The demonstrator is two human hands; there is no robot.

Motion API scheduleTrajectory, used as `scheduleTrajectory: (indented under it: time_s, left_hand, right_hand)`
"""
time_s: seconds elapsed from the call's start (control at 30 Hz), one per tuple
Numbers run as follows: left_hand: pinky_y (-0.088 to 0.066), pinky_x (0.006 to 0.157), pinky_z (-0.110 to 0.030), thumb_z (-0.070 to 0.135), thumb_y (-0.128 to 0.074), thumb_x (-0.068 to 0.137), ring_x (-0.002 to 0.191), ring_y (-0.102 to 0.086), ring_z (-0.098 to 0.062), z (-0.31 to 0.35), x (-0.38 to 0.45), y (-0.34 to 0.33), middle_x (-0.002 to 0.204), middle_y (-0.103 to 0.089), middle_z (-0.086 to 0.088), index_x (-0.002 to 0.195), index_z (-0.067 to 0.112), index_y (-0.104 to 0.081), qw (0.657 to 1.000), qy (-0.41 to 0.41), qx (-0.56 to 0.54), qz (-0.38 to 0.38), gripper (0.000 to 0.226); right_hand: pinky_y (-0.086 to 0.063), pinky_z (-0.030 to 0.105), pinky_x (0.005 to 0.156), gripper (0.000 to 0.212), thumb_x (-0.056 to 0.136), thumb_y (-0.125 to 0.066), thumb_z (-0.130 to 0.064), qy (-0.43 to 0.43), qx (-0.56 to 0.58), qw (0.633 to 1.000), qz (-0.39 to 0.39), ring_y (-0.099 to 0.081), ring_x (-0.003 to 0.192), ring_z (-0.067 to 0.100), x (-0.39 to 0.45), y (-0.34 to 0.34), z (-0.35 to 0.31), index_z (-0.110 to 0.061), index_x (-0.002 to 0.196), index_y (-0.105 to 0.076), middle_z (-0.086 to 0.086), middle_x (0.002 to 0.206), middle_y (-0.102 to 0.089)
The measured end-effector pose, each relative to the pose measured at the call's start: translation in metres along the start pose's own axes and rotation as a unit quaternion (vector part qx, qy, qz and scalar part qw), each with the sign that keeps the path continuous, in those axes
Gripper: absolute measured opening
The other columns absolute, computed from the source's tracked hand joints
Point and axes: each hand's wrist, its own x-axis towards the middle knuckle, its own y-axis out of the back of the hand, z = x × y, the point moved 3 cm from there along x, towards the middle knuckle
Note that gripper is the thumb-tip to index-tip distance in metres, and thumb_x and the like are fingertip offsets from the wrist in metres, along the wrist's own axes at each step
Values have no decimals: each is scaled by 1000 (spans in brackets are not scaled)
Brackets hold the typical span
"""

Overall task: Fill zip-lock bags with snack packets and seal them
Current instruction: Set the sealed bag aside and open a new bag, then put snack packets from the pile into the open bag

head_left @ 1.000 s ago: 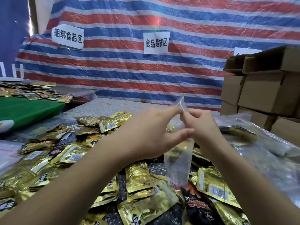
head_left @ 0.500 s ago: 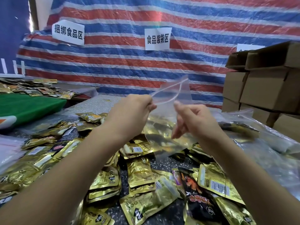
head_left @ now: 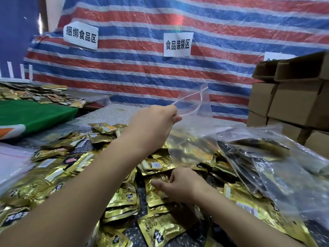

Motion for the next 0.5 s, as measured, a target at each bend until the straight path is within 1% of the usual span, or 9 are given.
scheduleTrajectory:
  time_s: [0.1,0.17,0.27,0.33,0.4,0.47,0.5]
  left_hand:
    - [-43,56,-36,41,-40,103,67,-54,-26,1,-1,0,72,-57,-1,89,14,-55,1000,-6,0,-3,34]
    - [-44,58,-38,42,-41,103,69,-54,-26,3,-2,-1,73,-56,-1,90,15,-55,1000,-7,-1,-10,33]
    - [-45,59,-39,42,-41,103,71,-55,-27,4,-1,-3,75,-57,-1,91,15,-56,1000,-10,12,-14,33]
    - [-41,57,-37,41,-41,103,70,-54,-28,3,-1,-3,73,-55,-1,90,15,-55,1000,-9,9,-11,32]
    - [-39,56,-37,40,-43,103,70,-53,-29,2,-1,-2,73,-55,-2,89,14,-55,1000,-6,-1,-3,32]
    - [-40,56,-38,39,-43,103,71,-54,-30,1,-1,0,75,-57,-4,90,13,-56,1000,-6,-5,3,31]
    - [-40,57,-39,39,-43,103,70,-54,-30,1,0,1,75,-58,-4,90,13,-56,1000,-7,-6,4,31]
  right_hand:
    - [-35,30,49,65,76,-61,-78,-4,7,1000,-1,-46,51,16,4,-3,0,-16,61,-45,-1,57,-49]
    - [-33,30,51,60,74,-70,-72,-13,39,999,-7,-46,56,16,6,-1,3,-19,65,-45,0,63,-51]
    - [-42,28,58,50,69,-81,-61,-34,118,992,-23,-54,65,13,5,3,7,-21,78,-53,0,78,-62]
    - [-42,25,55,47,69,-86,-52,-41,155,987,-12,-54,65,12,4,8,9,-22,81,-52,-3,79,-62]
    - [-45,26,51,46,69,-88,-45,-42,162,986,-3,-58,67,13,4,16,11,-23,89,-53,-2,82,-64]
    - [-57,35,57,44,72,-88,-39,-26,198,979,-47,-71,73,23,1,25,12,-15,96,-61,6,86,-73]
    - [-59,34,60,41,73,-88,-37,-11,208,975,-83,-73,74,24,-1,31,13,-12,97,-64,9,86,-75]
